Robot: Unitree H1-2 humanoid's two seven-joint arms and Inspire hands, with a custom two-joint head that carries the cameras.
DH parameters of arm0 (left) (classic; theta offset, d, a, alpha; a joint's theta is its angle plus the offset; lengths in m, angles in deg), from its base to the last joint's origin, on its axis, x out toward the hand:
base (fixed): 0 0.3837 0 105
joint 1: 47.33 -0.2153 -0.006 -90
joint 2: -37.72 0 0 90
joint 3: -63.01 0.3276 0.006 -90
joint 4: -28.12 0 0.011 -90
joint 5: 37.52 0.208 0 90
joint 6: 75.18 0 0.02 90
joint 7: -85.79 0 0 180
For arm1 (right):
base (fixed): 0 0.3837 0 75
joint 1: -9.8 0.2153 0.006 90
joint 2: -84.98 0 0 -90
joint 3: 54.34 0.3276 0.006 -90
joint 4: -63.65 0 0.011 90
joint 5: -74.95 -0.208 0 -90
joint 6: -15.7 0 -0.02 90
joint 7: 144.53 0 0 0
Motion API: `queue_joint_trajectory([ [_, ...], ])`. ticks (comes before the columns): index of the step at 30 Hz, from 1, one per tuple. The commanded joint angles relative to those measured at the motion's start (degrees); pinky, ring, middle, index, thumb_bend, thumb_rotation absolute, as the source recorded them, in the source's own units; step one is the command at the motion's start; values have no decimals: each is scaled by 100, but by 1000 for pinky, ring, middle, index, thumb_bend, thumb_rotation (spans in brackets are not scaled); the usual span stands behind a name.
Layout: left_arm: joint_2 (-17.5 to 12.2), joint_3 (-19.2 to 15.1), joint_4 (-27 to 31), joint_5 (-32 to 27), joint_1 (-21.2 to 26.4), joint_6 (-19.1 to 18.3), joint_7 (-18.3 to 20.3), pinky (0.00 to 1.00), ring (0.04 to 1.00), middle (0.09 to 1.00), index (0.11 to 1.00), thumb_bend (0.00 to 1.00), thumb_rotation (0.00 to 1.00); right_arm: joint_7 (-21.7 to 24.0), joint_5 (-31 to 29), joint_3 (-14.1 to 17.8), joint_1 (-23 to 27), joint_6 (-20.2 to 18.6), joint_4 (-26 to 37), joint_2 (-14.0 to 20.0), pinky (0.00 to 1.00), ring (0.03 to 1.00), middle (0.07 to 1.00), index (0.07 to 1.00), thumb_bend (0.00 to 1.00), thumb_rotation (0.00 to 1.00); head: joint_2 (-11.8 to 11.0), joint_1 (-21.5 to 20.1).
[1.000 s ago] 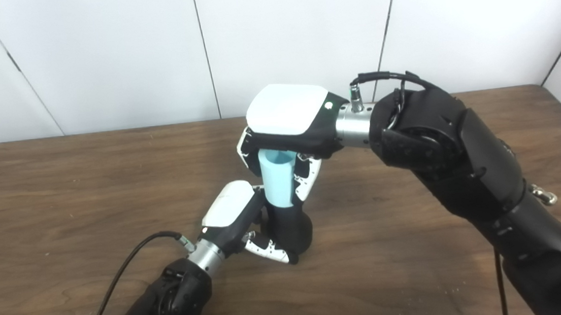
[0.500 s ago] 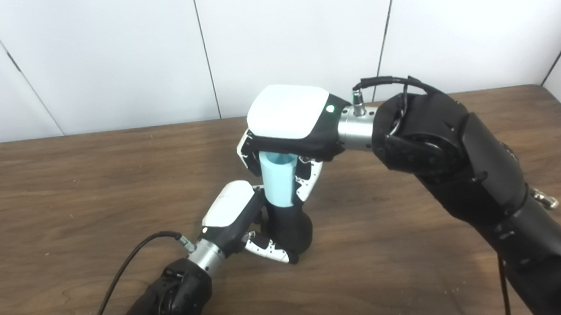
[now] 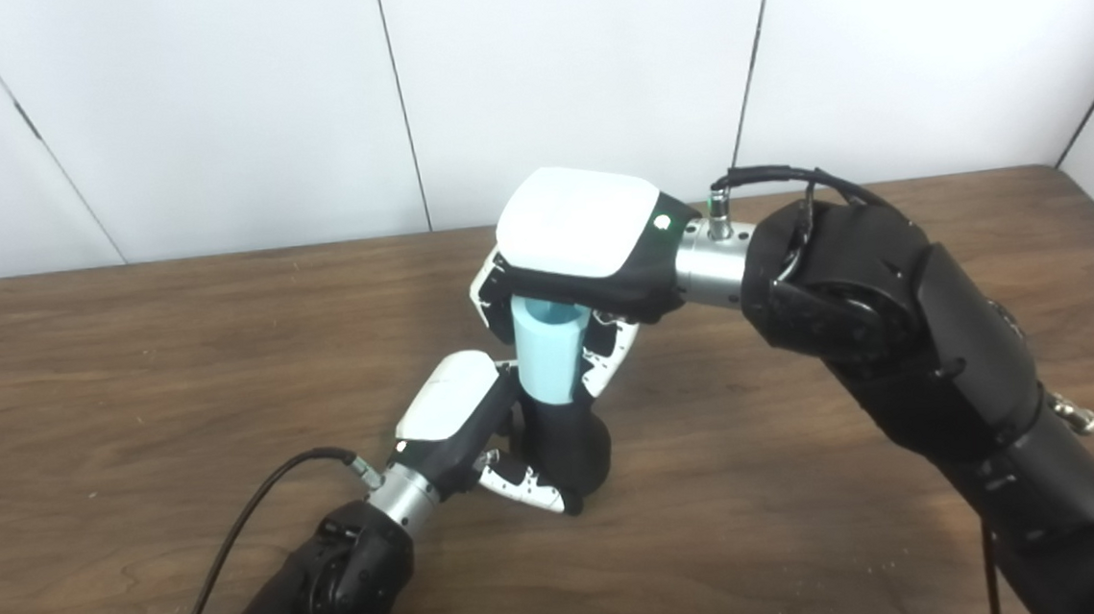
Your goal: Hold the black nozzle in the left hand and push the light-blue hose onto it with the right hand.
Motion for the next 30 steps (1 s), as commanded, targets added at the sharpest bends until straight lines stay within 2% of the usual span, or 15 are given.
queue_joint_trajectory([
  [1, -40, 410, -342, 76, -386, -307, 927, 422, 417, 456, 495, 527, 0, 53, 21, 33, 21, 111, 54, 274, 275, 364, 494, 525, 512, 0, 4, -3],
  [9, -50, 401, -312, 71, -398, -319, 952, 413, 402, 449, 497, 527, 0, 30, 4, -3, -87, 80, 33, 241, 268, 366, 502, 522, 512, 0, 23, 0],
  [10, -47, 403, -314, 73, -397, -322, 954, 420, 421, 462, 491, 527, 0, 29, 11, -18, -100, 77, 20, 234, 276, 414, 493, 501, 517, 0, 28, 3],
  [12, -44, 404, -310, 74, -398, -328, 957, 425, 431, 469, 488, 527, 0, 23, 15, -40, -116, 79, -13, 226, 280, 439, 489, 491, 519, 0, 33, -2],
  [15, -42, 400, -299, 66, -407, -329, 956, 440, 443, 472, 487, 527, 0, 12, 10, -65, -124, 91, -69, 221, 279, 383, 514, 514, 513, 0, 38, -5],
  [24, -18, 398, -304, 56, -405, -330, 949, 413, 406, 449, 496, 527, 0, 21, -103, -146, -86, 119, -262, 221, 263, 366, 499, 532, 511, 0, 59, 20],
  [30, -21, 402, -284, 65, -414, -341, 947, 463, 471, 489, 470, 527, 0, -33, -78, -224, -105, 226, -355, 245, 279, 366, 490, 532, 511, 0, 55, 19],
])
